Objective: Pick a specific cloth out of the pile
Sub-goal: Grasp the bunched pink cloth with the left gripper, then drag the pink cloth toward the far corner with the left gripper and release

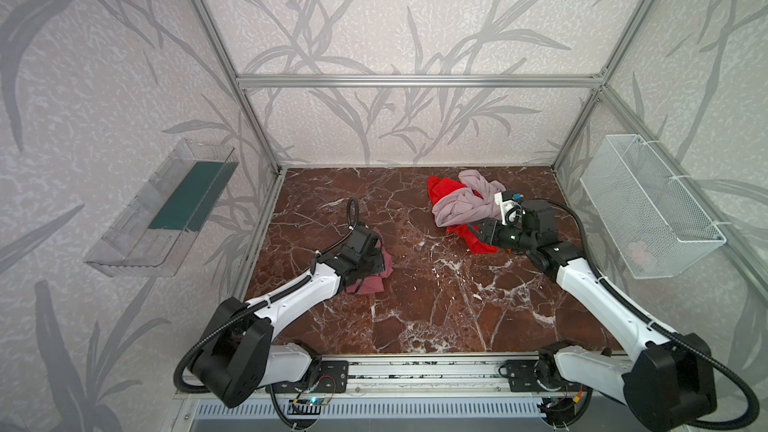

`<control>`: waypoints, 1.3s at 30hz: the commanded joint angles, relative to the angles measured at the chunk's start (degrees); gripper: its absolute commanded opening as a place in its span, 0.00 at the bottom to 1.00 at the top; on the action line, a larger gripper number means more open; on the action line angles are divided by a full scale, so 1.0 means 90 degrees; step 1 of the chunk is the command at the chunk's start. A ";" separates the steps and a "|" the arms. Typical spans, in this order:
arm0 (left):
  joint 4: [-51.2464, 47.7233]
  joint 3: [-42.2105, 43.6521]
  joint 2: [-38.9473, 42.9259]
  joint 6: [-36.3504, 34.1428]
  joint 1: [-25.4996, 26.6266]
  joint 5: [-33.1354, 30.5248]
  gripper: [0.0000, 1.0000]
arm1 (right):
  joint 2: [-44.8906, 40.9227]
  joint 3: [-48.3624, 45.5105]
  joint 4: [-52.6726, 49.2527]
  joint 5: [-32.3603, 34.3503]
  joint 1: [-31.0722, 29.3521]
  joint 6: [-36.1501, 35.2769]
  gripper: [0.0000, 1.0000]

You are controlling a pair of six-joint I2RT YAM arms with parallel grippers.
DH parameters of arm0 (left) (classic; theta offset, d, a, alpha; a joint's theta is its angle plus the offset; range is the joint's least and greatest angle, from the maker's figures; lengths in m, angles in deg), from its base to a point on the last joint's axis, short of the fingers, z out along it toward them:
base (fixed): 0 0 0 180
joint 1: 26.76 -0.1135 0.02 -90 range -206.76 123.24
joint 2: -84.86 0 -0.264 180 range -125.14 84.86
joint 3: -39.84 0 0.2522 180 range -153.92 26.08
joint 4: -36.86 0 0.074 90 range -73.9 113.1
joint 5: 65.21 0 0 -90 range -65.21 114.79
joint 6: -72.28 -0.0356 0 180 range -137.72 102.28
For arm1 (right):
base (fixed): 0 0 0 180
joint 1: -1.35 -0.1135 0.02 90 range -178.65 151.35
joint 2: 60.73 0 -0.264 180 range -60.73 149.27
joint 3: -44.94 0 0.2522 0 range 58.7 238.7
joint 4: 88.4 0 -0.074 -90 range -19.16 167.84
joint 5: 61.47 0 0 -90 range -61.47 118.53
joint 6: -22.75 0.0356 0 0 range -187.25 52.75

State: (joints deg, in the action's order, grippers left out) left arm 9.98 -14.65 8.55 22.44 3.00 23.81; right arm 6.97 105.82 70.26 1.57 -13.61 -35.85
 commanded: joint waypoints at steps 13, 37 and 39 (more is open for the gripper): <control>0.0971 -0.0912 -0.1823 -0.0179 -0.2257 0.0648 0.16 | 0.0918 0.0811 0.0140 -0.0023 -0.0067 -0.0010 0.47; 0.0224 -0.1794 -0.0550 -0.1201 -0.3297 0.1020 0.37 | 0.0000 0.1058 -0.0859 0.1147 0.0066 -0.1092 0.51; 0.0266 -0.1377 0.0077 -0.1437 -0.3013 0.0500 0.85 | -0.0177 0.0907 -0.0900 0.1664 0.0132 -0.1378 0.56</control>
State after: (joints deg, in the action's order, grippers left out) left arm 13.65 -30.47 3.47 13.13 -26.33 33.74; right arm 7.91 115.06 64.43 9.87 -13.31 -43.11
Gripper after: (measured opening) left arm 0.576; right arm 0.557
